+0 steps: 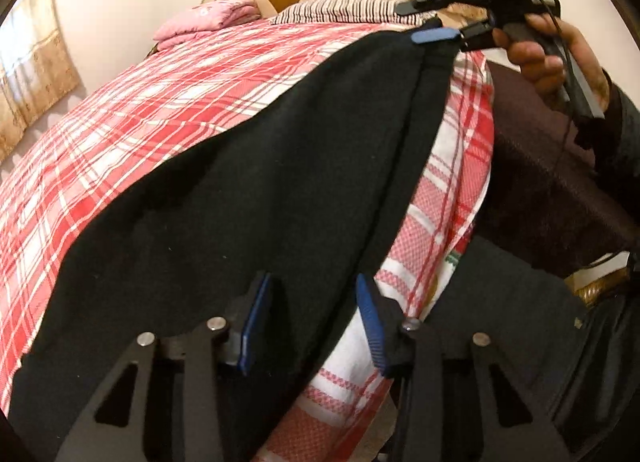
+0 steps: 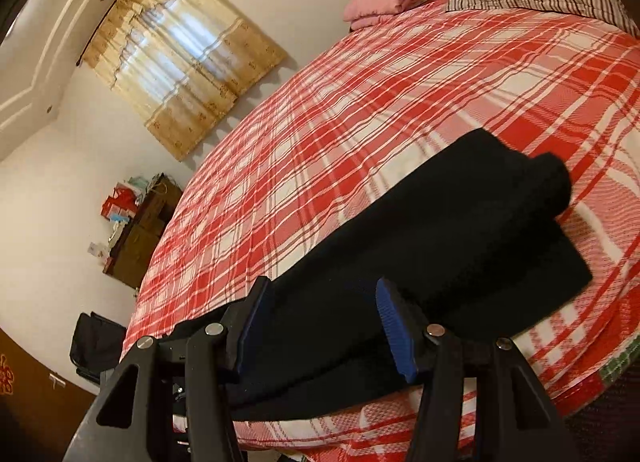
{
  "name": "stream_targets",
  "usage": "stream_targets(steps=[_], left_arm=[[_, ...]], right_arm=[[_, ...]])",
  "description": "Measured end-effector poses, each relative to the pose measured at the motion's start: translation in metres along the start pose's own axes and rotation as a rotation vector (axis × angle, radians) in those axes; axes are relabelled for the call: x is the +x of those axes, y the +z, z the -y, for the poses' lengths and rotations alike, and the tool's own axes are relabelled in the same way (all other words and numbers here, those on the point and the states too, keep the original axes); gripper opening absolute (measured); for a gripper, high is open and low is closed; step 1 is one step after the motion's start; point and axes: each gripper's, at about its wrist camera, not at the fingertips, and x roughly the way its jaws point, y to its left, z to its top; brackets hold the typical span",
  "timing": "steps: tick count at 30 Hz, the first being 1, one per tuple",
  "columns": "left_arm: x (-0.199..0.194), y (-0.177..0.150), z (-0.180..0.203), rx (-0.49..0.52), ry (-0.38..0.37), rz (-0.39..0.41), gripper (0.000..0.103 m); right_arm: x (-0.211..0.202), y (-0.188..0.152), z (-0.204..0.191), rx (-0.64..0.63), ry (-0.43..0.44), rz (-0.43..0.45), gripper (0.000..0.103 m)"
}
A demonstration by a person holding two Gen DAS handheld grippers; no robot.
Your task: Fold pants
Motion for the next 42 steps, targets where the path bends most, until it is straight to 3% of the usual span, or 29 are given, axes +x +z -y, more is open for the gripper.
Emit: stream_targets(steps=[2,7,14,16,24,31,34,36,37,42], left_arm=[[-0.002,-0.002,-0.001,-0.013,-0.013,0.005,0.043],[-0.007,-0.006,-0.012,-0.049,-0.020,0.002,0.019],[-0.002,-0.008,-0.009,-0.032,-0.002,0.013,0.019],[-0.002,-0.005,-0.009,-0.045,0.001,0.016,0.014],[-0.002,-0.006,-0.017,-0.112,-0.029,0.029,0.014],[-0.004,-0.005,-0.024,-0.137,-0.034,0.045,0.011],[-0.004,-0.006,-0.026,-0.148,-0.045,0.049,0.011],[-0.003,-0.006,-0.027,-0.155,-0.048,0.048,0.011],[-0.002,-0.006,-0.028,-0.159,-0.050,0.048,0.008],[-0.016,0.000,-0.039,-0.190,-0.058,0.102,0.006]], right_arm=[[0.001,-0.001,0.000,0.000,-0.006,-0.003,0.056],[-0.005,0.001,0.004,0.003,-0.020,0.016,0.056],[-0.033,0.009,0.020,0.056,-0.043,0.095,0.056],[-0.042,0.011,0.027,0.082,-0.061,0.117,0.056],[-0.070,0.017,0.054,0.212,-0.112,0.185,0.056],[-0.071,0.014,0.069,0.275,-0.184,0.190,0.055],[-0.067,0.016,0.075,0.269,-0.193,0.188,0.050],[-0.061,0.018,0.082,0.277,-0.175,0.194,0.022],[-0.055,0.021,0.083,0.265,-0.171,0.185,0.014],[-0.060,0.026,0.072,0.206,-0.131,0.208,0.011]])
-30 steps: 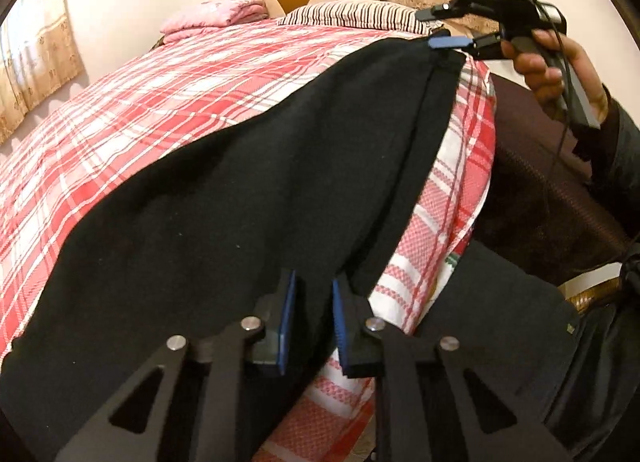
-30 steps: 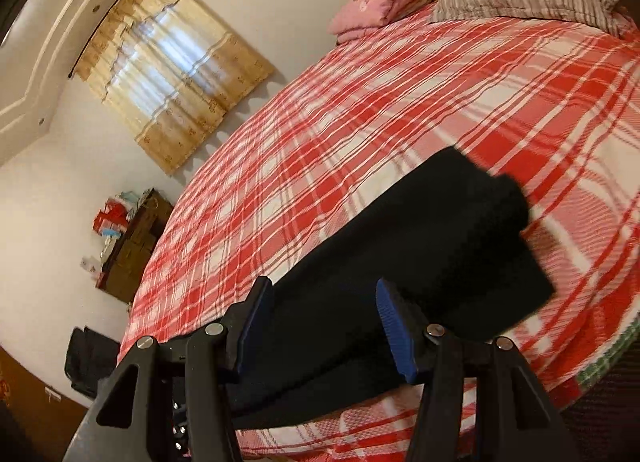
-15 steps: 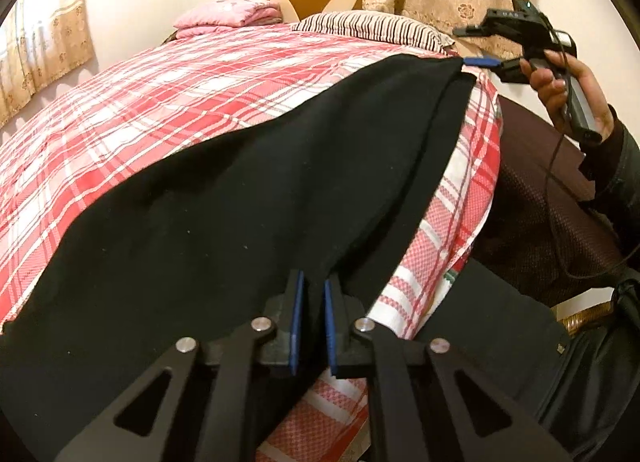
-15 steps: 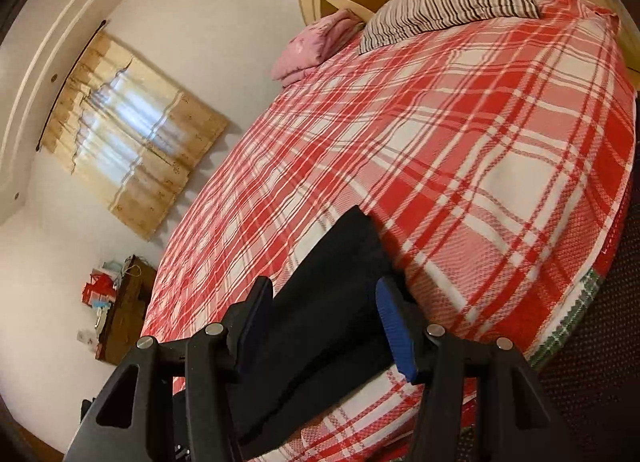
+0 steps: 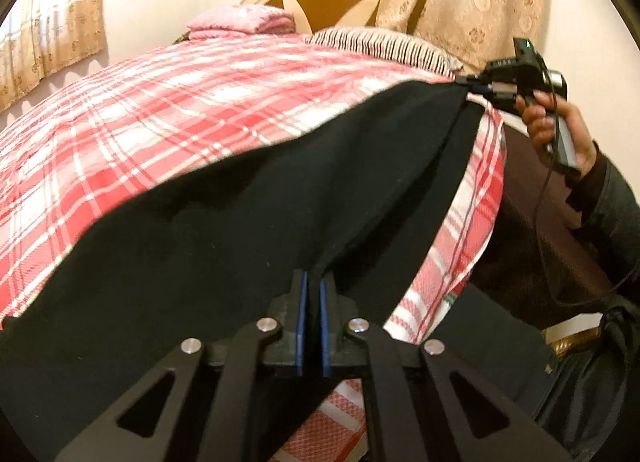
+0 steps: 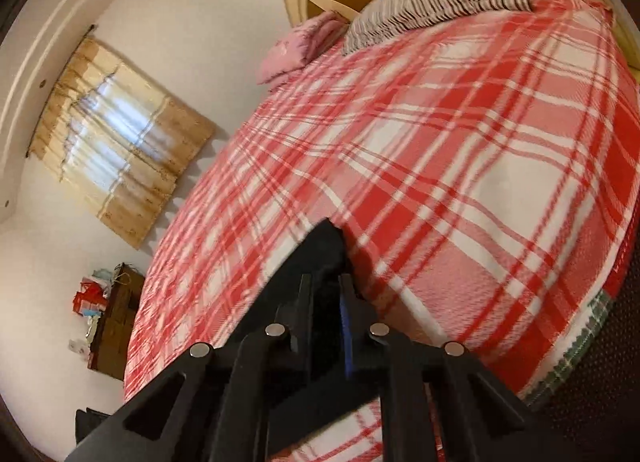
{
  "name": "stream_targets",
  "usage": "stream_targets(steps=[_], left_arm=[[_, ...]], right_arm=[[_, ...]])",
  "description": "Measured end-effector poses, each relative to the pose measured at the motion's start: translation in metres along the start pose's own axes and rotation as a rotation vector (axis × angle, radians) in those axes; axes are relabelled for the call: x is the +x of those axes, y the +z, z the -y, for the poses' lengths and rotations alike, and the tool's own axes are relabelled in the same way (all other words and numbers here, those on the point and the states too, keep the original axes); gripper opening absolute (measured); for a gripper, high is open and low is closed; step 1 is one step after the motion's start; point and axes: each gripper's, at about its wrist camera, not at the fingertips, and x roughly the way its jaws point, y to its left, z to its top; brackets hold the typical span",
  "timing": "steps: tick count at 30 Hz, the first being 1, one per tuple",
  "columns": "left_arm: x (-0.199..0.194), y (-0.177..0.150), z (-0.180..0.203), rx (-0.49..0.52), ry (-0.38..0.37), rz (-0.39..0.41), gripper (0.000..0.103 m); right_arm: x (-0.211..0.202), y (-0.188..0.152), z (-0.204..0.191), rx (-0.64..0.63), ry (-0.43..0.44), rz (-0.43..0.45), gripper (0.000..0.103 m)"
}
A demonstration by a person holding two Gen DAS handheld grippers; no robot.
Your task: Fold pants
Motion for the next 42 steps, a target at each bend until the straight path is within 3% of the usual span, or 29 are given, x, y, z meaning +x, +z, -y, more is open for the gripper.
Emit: stream_targets(steps=[7,14,19,23,28,33,35,39,42], left_arm=[[-0.023,-0.005,0.006,0.040,-0.028,0.042,0.006],[-0.009,-0.030,0.018,0.082,-0.034,-0.017,0.006],[-0.010,-0.027,0.010,0.035,-0.037,0.008,0.006],[-0.017,-0.029,0.002,0.001,-0.051,0.031,0.006],[-0.014,-0.038,0.009,0.007,-0.073,0.014,0.006],[-0.012,-0.039,0.017,0.041,-0.047,0.014,0.006],[-0.013,-0.037,0.021,0.075,-0.018,0.014,0.010],[-0.016,-0.032,0.029,0.125,0.035,0.032,0.059],[-0.011,-0.028,0.032,0.154,0.037,0.021,0.060]], right_arm=[[-0.023,-0.010,-0.022,-0.091,0.039,0.019,0.010],[-0.021,-0.020,0.019,0.004,-0.013,-0.020,0.010],[-0.035,-0.016,0.004,-0.043,0.039,0.015,0.009],[-0.036,-0.016,0.003,-0.060,0.020,0.021,0.009],[-0.023,-0.017,0.030,0.034,0.003,-0.032,0.009],[-0.032,-0.014,0.016,-0.015,0.030,-0.020,0.010],[-0.029,-0.014,0.017,-0.010,0.032,-0.024,0.012],[-0.022,-0.018,0.024,0.013,0.023,-0.046,0.013],[-0.021,-0.019,0.023,0.009,0.020,-0.050,0.013]])
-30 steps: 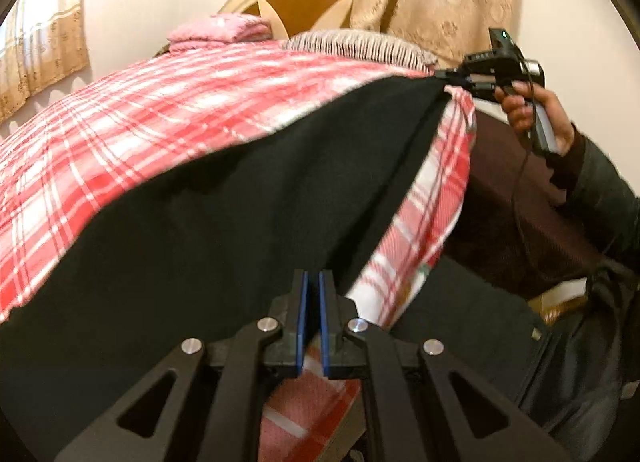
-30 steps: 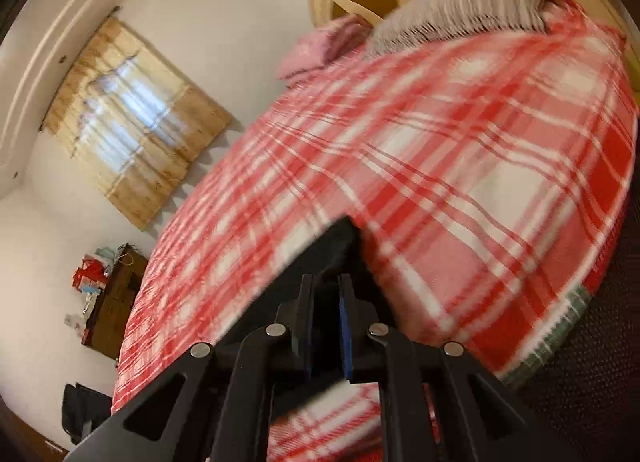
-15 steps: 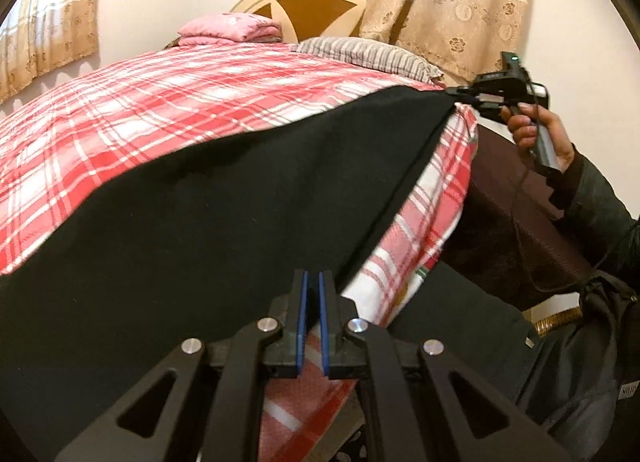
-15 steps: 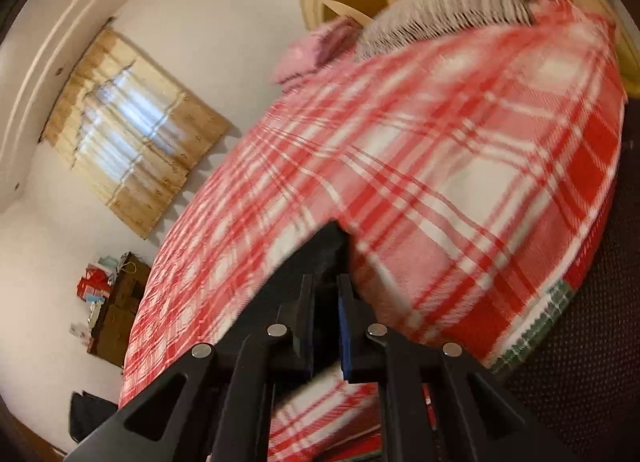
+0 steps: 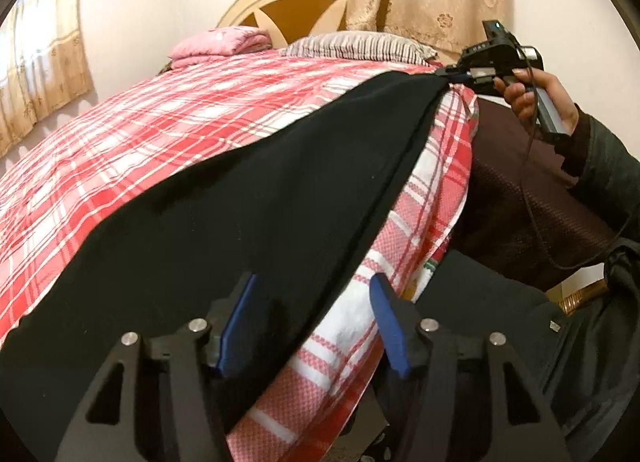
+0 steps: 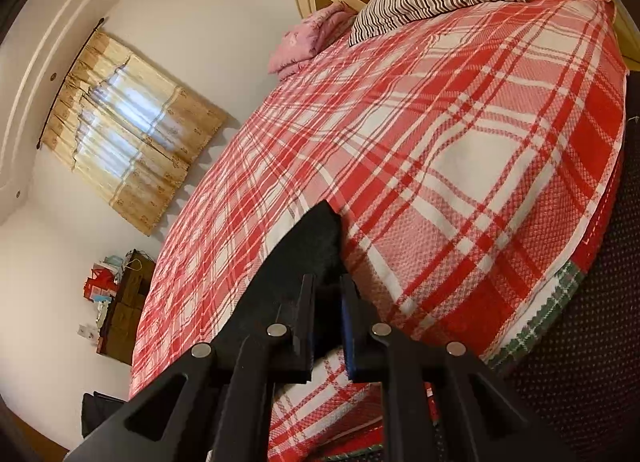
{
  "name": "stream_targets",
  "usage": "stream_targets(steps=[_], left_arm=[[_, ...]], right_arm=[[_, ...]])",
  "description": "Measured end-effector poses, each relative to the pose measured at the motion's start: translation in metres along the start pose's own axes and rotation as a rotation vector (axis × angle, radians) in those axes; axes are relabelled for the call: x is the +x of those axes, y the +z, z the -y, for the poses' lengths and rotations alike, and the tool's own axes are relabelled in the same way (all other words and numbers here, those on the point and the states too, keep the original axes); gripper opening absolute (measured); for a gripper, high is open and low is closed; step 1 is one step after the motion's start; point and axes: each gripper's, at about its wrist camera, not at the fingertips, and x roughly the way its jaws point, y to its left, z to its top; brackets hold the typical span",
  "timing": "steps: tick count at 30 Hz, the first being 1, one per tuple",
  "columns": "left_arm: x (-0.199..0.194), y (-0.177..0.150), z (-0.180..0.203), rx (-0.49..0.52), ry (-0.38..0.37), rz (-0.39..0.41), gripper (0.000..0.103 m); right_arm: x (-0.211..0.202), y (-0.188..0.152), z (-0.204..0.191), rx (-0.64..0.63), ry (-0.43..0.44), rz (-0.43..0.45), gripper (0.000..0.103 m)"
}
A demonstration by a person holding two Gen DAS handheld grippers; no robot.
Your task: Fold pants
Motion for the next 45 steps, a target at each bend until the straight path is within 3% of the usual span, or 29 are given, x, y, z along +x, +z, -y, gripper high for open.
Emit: stream_targets(steps=[2,6,8,11,13,20,30,33,34,35,36,37,38,42,45], left_arm=[[0.009,0.003,0.002,0.026,0.037,-0.033,0.059],[0.024,0.009,0.004,0.053,0.057,-0.071,0.041],[0.027,0.011,0.006,0.072,0.066,-0.078,0.040],[0.030,0.013,0.006,0.073,0.061,-0.092,0.024],[0.029,0.014,0.002,0.060,0.058,-0.095,0.006],[-0.005,0.021,-0.012,0.008,0.021,-0.003,0.005],[0.018,-0.001,0.007,0.048,0.016,-0.060,0.005],[0.018,0.003,0.002,0.021,0.029,-0.052,0.014],[0.017,0.003,0.002,0.014,0.034,-0.049,0.025],[0.016,0.004,0.002,0.013,0.038,-0.046,0.032],[0.013,0.003,0.002,0.015,0.041,-0.038,0.046],[0.008,0.003,0.002,0.017,0.048,-0.024,0.058],[0.003,0.003,0.003,0.018,0.051,-0.008,0.061],[-0.015,0.000,0.000,0.004,0.063,0.031,0.070],[-0.022,-0.004,-0.014,-0.033,0.114,0.044,0.071]], right_arm=[[0.000,0.000,-0.002,-0.013,-0.005,0.002,0.013],[0.001,-0.002,-0.006,-0.032,-0.013,0.004,0.013],[0.002,-0.003,-0.007,-0.039,-0.018,0.006,0.013],[0.005,-0.004,-0.008,-0.051,-0.023,0.005,0.013],[0.005,-0.004,-0.010,-0.071,-0.034,0.009,0.013],[-0.008,-0.004,-0.026,-0.143,-0.036,0.052,0.010],[-0.006,-0.006,-0.016,-0.129,-0.086,0.040,0.009],[0.000,-0.007,-0.017,-0.150,-0.122,0.018,0.011],[-0.001,-0.007,-0.018,-0.153,-0.128,0.023,0.011],[-0.003,-0.006,-0.018,-0.148,-0.140,0.031,0.019],[-0.006,-0.005,-0.019,-0.146,-0.158,0.044,0.034],[-0.010,-0.005,-0.020,-0.147,-0.171,0.062,0.042],[-0.016,-0.004,-0.022,-0.151,-0.176,0.091,0.048],[-0.032,-0.007,-0.046,-0.214,-0.138,0.155,0.048],[-0.022,-0.022,-0.072,-0.291,-0.034,0.091,0.048]])
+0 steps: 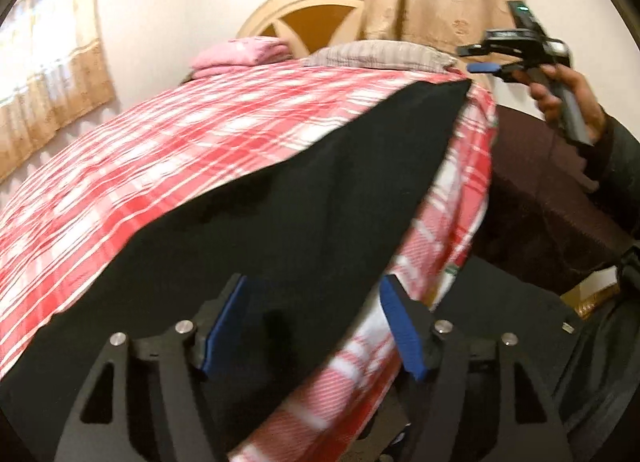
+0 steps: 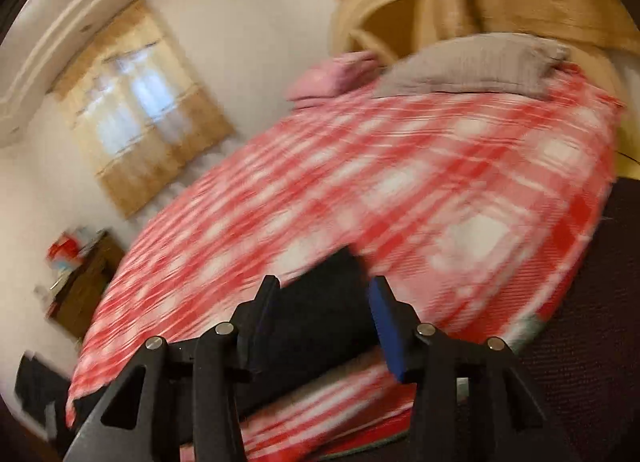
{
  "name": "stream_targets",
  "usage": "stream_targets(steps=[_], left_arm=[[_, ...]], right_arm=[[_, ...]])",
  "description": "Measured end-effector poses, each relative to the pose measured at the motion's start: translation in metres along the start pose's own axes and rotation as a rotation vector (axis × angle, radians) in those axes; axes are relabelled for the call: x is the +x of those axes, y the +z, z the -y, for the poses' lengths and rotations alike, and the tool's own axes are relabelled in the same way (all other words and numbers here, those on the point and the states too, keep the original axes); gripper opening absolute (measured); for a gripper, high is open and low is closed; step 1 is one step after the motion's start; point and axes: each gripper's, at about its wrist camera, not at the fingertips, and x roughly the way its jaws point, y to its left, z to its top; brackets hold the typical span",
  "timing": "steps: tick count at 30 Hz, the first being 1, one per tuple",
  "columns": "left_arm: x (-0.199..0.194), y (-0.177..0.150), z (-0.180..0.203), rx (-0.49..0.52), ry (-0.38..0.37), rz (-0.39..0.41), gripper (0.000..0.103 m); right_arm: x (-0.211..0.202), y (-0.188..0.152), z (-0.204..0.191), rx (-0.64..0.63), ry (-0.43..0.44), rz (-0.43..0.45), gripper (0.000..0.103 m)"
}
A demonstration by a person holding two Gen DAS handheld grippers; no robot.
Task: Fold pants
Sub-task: 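Move both open tools over the folded pants toward the next grasp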
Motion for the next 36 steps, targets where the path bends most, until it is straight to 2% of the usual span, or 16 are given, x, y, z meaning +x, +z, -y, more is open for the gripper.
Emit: stream_targets(steps=[2,3,6,10,15,17,19,20,23,26,29,33,36], left_arm=[[0.001,-0.004,-0.014,-0.053,0.028,-0.007,0.071],[0.002,-0.006,-0.023,-0.088,0.037,-0.018,0.071],[0.004,-0.016,-0.043,-0.157,0.070,-0.050,0.071],[-0.021,-0.029,-0.065,-0.180,0.157,-0.028,0.072],[-0.072,-0.056,-0.125,-0.270,0.368,-0.018,0.076],[-0.095,-0.070,-0.153,-0.327,0.462,-0.010,0.082],[-0.114,-0.087,-0.180,-0.375,0.557,-0.018,0.094],[-0.118,-0.095,-0.192,-0.403,0.583,-0.031,0.094],[-0.122,-0.125,-0.228,-0.529,0.627,-0.106,0.094],[-0.124,-0.150,-0.243,-0.629,0.625,-0.106,0.102],[-0.126,-0.156,-0.241,-0.592,0.642,-0.071,0.103],[-0.135,-0.160,-0.237,-0.607,0.650,-0.044,0.103],[-0.143,-0.156,-0.233,-0.615,0.672,-0.022,0.103]], right_arm=[[0.018,-0.013,-0.020,-0.054,0.083,-0.090,0.048],[0.028,-0.019,-0.026,-0.074,0.096,-0.135,0.048],[0.062,-0.040,-0.033,-0.115,0.040,-0.307,0.049],[0.056,-0.038,-0.035,-0.127,0.044,-0.275,0.049],[0.046,-0.032,-0.025,-0.070,0.063,-0.196,0.050],[0.046,-0.033,-0.029,-0.069,0.067,-0.183,0.050],[0.043,-0.034,-0.036,-0.077,0.074,-0.177,0.050],[0.045,-0.035,-0.042,-0.090,0.087,-0.184,0.050],[0.052,-0.039,-0.063,-0.139,0.100,-0.202,0.051],[0.060,-0.048,-0.087,-0.209,0.110,-0.218,0.051],[0.071,-0.055,-0.095,-0.226,0.095,-0.245,0.052],[0.081,-0.058,-0.097,-0.183,0.085,-0.267,0.052],[0.088,-0.062,-0.123,-0.217,0.124,-0.274,0.052]])
